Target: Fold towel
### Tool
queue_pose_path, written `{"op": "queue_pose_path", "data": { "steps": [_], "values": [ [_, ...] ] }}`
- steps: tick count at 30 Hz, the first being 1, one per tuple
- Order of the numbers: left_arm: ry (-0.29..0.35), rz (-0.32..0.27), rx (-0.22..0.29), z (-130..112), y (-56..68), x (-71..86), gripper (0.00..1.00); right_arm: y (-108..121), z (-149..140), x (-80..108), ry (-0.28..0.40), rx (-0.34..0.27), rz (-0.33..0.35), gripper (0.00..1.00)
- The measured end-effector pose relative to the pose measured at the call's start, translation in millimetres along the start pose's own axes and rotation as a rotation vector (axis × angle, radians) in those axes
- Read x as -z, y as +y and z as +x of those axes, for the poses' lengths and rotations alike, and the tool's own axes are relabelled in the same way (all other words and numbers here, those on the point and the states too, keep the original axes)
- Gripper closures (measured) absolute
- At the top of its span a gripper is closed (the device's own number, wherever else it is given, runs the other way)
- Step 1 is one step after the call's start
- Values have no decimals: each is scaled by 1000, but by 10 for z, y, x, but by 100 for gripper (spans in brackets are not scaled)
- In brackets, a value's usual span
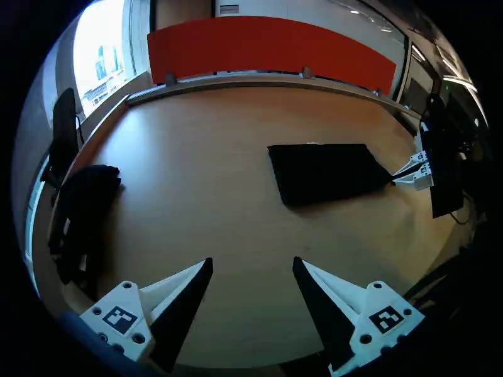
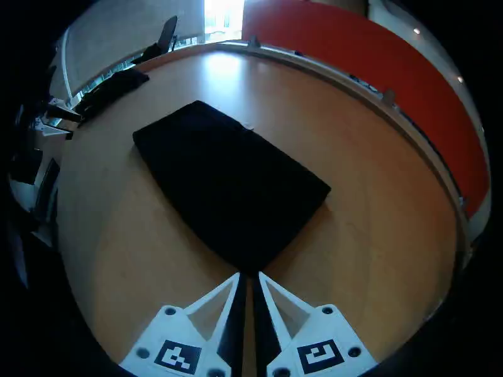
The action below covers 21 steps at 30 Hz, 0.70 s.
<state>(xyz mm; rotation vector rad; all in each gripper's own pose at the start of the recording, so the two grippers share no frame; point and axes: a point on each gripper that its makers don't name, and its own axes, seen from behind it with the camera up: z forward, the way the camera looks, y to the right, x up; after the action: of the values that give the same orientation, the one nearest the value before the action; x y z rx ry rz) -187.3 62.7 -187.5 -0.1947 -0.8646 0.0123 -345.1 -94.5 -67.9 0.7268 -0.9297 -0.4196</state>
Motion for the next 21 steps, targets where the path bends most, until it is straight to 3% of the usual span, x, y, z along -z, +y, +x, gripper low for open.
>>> {"op": "queue_pose_path", "data": {
  "steps": [21],
  "values": [
    [-3,-6,-9,18,25,-40,6,12,72,33,16,22,-2,86]
  ]
}}
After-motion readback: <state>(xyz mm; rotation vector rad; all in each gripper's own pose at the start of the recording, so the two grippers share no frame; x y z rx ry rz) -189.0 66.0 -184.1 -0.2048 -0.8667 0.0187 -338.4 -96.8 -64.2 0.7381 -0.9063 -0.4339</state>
